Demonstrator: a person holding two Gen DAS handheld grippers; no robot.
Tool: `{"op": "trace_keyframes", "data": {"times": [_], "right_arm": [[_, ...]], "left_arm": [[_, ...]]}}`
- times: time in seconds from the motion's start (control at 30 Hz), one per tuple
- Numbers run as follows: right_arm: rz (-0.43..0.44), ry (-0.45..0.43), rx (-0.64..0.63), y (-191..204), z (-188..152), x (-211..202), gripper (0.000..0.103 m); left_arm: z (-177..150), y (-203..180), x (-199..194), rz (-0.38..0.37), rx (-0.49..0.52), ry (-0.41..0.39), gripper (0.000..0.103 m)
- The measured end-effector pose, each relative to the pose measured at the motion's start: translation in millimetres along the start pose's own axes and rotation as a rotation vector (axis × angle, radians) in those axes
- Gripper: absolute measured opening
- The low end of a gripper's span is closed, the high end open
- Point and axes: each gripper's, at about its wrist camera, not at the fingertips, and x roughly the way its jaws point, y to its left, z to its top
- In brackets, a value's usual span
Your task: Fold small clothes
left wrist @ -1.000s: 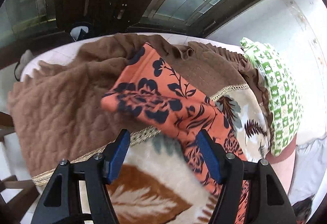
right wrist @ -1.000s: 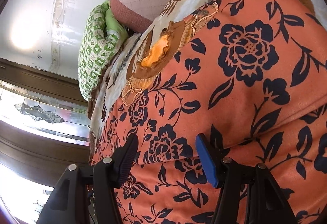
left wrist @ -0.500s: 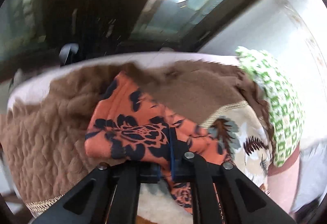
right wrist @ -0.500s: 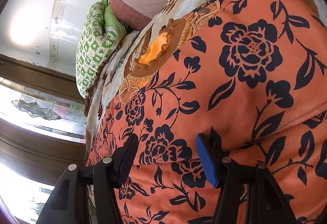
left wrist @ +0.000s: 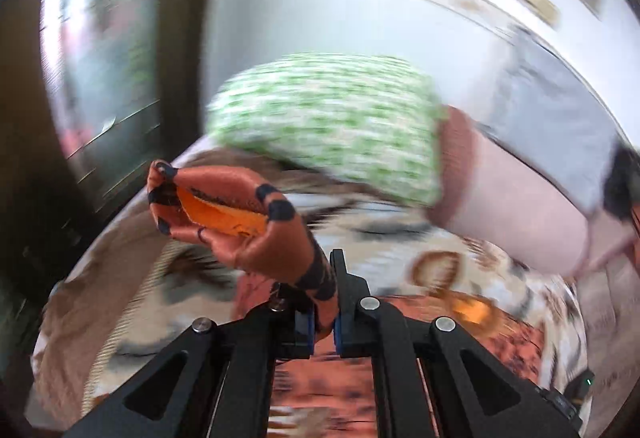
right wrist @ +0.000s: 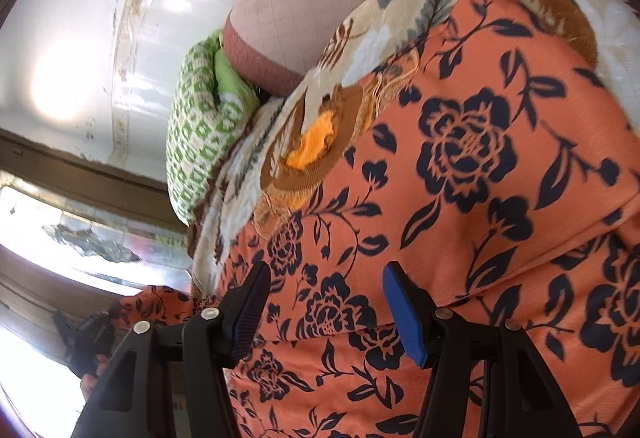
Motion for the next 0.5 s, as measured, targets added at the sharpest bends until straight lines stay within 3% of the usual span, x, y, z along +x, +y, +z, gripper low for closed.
{"op": "trace_keyframes", "data": {"times": [0.23,0.4,0.5], "right_arm": [[0.054,-0.083,0.089,-19.3,15.8,-37.2,0.062],[0.104,-0.133,0.19,-41.4,27.4,-59.4,0.062],[0.126,-0.173,0.241,-54.5,33.1,-73.5,0.062]], "left_arm": [[-25.5,-175.7,31.8,-0.205,0.177,0.089,0.006],[-63.3,-261.3,69.7,-0.31,0.21,0.193,0.006],[-92.1,-300.5,96.6,-0.368,0.217,0.297,0.008]]}}
